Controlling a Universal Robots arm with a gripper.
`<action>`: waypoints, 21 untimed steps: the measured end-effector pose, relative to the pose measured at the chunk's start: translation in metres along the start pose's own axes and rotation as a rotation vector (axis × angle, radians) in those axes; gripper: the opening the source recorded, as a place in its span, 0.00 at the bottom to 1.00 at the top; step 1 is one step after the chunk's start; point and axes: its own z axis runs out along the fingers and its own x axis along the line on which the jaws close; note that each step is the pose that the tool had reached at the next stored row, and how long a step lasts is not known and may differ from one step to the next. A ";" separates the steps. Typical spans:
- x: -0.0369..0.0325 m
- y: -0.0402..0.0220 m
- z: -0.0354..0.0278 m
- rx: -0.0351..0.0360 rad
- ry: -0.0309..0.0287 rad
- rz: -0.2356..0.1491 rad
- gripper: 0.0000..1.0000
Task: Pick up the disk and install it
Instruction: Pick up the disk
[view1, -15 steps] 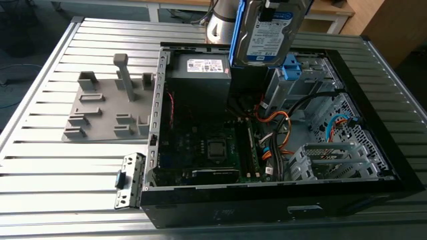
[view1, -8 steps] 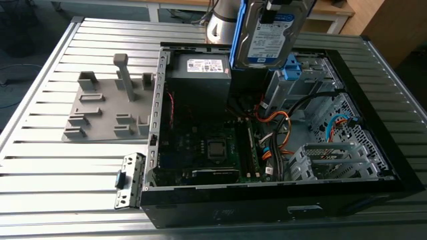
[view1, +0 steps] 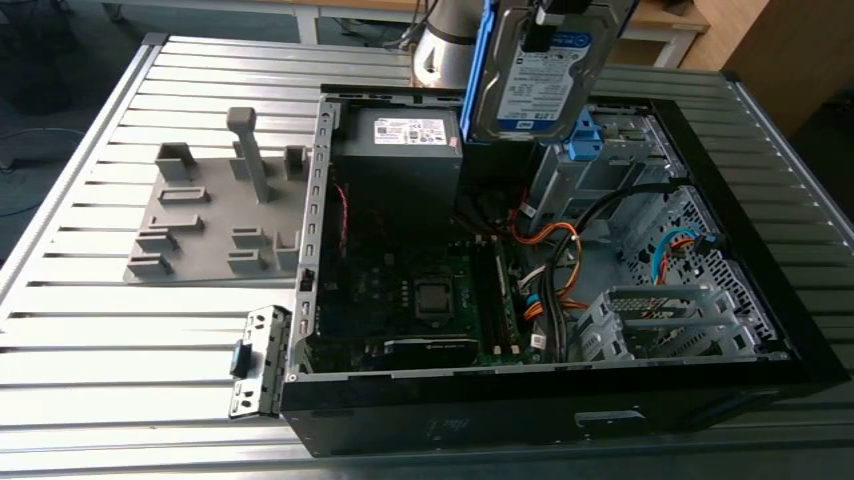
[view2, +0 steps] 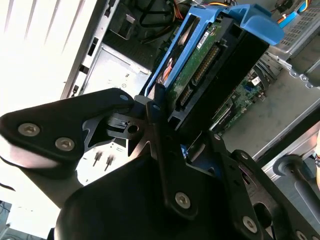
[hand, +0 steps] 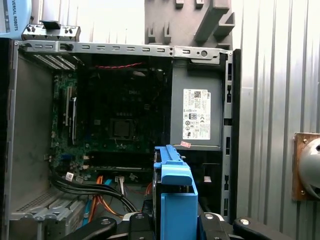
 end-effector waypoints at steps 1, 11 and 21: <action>0.0008 -0.0001 0.0000 0.0000 0.0002 0.000 0.36; 0.0113 -0.0013 -0.0001 -0.0001 0.0024 0.000 0.36; 0.0187 -0.0021 -0.0001 -0.0002 0.0040 0.000 0.36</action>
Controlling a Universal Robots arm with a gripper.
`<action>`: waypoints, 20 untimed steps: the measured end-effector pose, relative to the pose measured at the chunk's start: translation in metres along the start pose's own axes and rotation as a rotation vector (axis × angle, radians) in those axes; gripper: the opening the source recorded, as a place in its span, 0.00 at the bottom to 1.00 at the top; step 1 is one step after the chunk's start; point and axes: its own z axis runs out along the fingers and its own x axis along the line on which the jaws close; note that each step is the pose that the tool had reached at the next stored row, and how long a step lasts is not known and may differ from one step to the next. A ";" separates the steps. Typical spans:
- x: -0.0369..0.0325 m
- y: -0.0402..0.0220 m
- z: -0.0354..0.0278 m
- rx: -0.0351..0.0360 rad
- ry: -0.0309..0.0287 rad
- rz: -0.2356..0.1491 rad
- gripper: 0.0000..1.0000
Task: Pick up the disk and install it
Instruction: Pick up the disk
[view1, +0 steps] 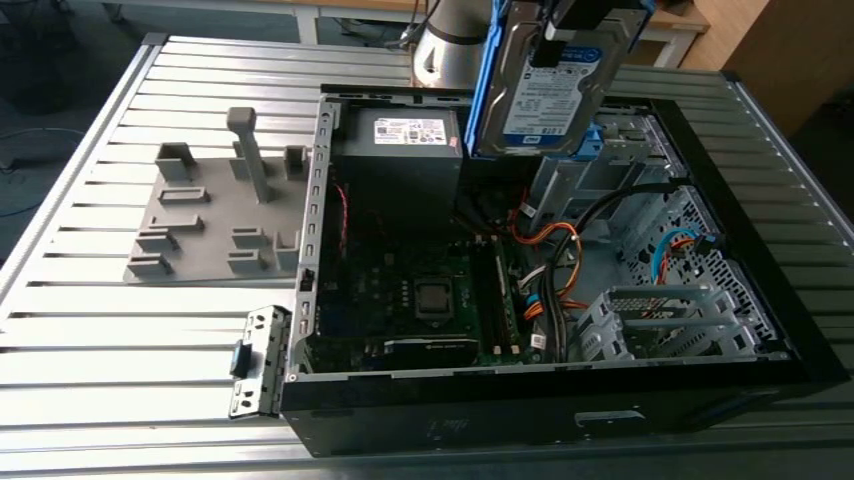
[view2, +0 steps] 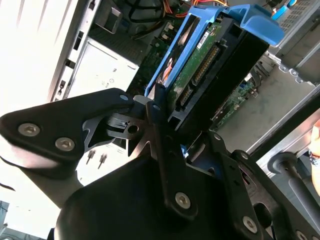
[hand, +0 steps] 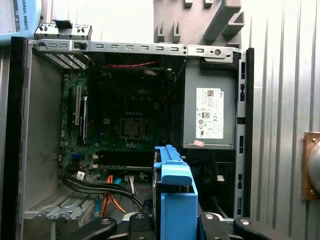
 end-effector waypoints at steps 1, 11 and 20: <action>0.0007 -0.0001 0.0000 0.0000 0.0002 0.000 0.36; 0.0080 -0.0010 -0.0001 -0.0001 0.0018 0.000 0.36; 0.0146 -0.0018 -0.0001 -0.0001 0.0032 0.000 0.36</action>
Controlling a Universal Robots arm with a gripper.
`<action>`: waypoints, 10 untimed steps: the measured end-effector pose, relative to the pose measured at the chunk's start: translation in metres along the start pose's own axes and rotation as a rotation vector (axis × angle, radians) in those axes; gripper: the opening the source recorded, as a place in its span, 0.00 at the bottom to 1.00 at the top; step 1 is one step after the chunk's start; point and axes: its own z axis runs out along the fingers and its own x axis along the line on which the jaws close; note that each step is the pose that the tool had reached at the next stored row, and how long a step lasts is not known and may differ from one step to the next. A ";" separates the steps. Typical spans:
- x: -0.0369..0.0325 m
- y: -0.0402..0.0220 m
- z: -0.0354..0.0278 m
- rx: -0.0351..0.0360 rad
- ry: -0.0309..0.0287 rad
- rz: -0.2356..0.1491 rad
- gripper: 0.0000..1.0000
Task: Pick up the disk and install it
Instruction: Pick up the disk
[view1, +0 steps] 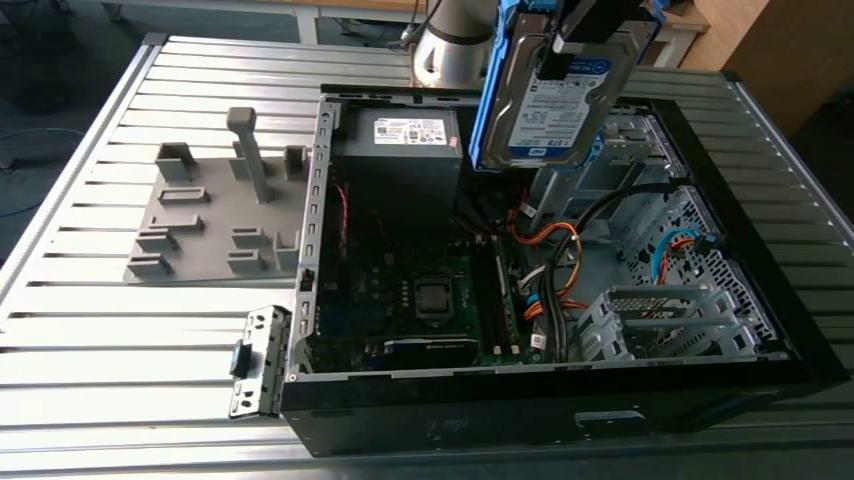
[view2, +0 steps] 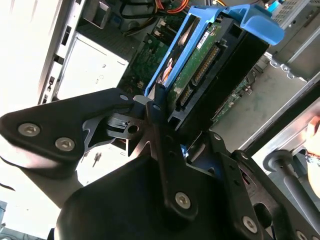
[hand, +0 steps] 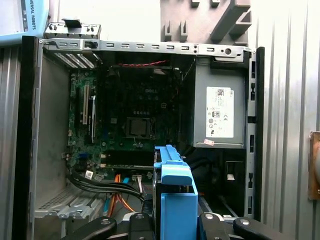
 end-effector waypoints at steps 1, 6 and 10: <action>0.0008 -0.0001 0.0000 0.0000 0.0002 0.000 0.36; 0.0054 -0.0006 0.0000 -0.0001 0.0007 0.000 0.36; 0.0119 -0.0007 0.0000 0.0000 0.0006 0.000 0.36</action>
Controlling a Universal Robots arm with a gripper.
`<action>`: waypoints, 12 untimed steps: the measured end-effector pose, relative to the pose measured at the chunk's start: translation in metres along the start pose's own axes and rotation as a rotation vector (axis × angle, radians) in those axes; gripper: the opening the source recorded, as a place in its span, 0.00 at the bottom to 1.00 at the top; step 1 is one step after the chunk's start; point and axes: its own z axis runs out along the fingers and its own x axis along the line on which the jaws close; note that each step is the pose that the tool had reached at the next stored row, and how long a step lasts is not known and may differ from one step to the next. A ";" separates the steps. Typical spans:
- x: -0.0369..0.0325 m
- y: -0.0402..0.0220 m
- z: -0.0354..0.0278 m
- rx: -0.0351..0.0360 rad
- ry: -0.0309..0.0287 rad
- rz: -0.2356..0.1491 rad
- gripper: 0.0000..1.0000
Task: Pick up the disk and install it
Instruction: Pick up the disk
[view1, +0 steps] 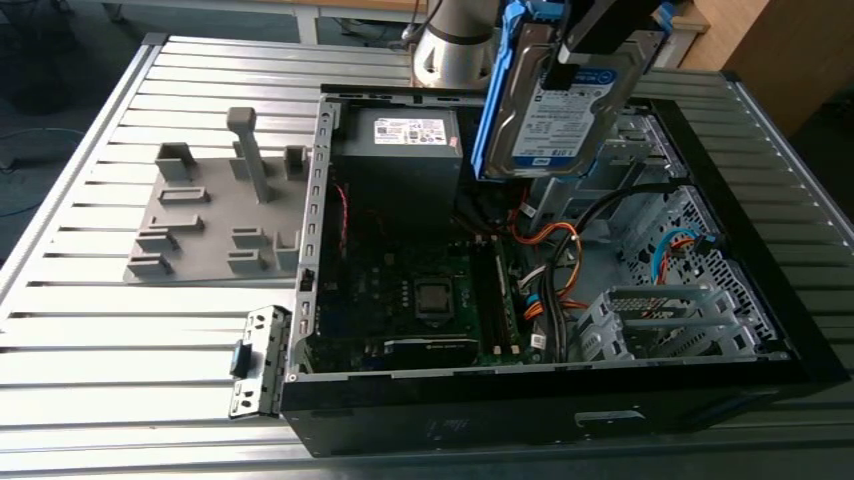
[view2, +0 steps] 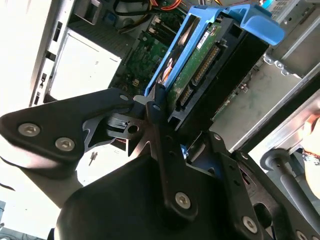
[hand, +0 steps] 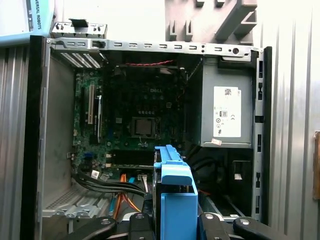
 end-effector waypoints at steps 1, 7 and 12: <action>0.0017 0.0000 0.0000 0.0000 0.0000 0.000 0.36; 0.0110 0.0001 -0.0001 0.0000 0.0003 0.000 0.36; 0.0175 0.0002 -0.0002 -0.0001 0.0007 0.000 0.36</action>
